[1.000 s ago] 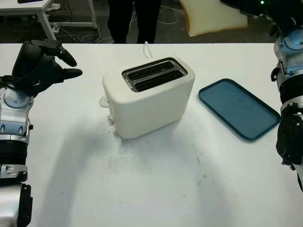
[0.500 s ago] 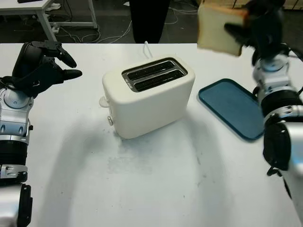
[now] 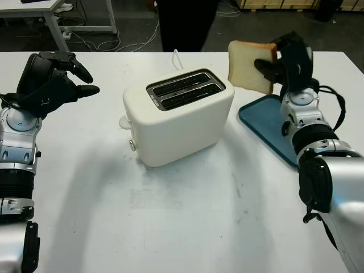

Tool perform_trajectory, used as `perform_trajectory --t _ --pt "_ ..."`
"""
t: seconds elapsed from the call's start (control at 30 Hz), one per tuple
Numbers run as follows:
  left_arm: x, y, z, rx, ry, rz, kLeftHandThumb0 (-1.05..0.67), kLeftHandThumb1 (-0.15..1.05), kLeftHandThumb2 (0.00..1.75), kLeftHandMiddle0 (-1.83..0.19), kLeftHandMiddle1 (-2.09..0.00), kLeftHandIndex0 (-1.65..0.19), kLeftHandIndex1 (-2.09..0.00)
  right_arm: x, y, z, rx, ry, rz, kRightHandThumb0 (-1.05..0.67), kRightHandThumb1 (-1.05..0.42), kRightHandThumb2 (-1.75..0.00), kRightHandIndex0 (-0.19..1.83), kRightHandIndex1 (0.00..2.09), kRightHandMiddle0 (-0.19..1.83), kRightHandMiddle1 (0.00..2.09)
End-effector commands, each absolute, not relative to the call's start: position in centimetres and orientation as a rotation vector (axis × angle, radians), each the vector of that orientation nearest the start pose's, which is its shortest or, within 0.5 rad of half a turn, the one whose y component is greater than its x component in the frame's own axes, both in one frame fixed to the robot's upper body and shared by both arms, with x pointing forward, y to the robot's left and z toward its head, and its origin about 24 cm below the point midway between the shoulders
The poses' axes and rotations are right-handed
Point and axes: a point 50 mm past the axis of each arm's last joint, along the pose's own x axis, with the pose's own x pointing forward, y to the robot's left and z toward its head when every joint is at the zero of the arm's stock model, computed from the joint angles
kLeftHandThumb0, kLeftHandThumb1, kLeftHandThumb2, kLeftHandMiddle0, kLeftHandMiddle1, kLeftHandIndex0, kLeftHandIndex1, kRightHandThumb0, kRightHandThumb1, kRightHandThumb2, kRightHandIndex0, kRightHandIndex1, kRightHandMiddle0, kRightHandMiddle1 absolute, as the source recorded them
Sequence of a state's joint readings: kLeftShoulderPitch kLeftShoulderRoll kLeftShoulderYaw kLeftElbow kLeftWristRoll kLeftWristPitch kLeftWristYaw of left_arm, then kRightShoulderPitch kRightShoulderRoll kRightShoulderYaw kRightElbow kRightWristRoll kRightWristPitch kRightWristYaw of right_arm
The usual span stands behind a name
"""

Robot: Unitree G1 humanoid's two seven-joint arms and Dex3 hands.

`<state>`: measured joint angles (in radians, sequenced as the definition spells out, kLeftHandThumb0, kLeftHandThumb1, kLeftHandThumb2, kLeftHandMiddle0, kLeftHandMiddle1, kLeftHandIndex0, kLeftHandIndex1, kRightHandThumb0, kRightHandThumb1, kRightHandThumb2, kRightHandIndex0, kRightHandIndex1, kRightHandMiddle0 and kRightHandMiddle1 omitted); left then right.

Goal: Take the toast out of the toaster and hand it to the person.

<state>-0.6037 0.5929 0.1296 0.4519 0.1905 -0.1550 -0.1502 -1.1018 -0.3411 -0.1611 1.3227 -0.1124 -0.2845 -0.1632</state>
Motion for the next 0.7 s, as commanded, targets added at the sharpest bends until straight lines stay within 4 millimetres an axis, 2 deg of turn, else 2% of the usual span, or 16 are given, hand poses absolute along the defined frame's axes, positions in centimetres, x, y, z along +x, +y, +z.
perform_trajectory --t 0.0,0.2,0.53,0.67 --pt "34.52 27.18 18.57 0.708 -0.276 0.066 -1.05 0.7 0.0 -1.11 -1.07 -0.98 -1.11 41.18 -21.55 15.7 -0.257 -0.105 -0.268 0.14 -0.92 -0.12 0.69 1.75 0.49 1.75" --pt "34.49 27.22 18.56 0.704 -0.277 0.067 -1.05 0.7 0.0 -1.1 -1.08 -0.98 -1.12 41.32 -21.26 15.97 -0.286 -0.101 -0.302 0.09 -0.92 -0.11 0.72 1.75 0.49 1.75" --pt "34.39 27.29 18.4 0.711 -0.281 0.069 -1.05 0.71 0.01 -1.1 -1.09 -0.97 -1.13 41.32 -21.11 15.8 -0.244 -0.096 -0.3 0.08 -0.92 -0.08 0.73 1.75 0.51 1.75" --pt "34.35 27.39 18.35 0.713 -0.277 0.072 -1.05 0.71 0.01 -1.1 -1.1 -0.97 -1.13 41.28 -21.2 15.75 -0.245 -0.099 -0.302 0.11 -0.92 -0.12 0.71 1.75 0.48 1.75"
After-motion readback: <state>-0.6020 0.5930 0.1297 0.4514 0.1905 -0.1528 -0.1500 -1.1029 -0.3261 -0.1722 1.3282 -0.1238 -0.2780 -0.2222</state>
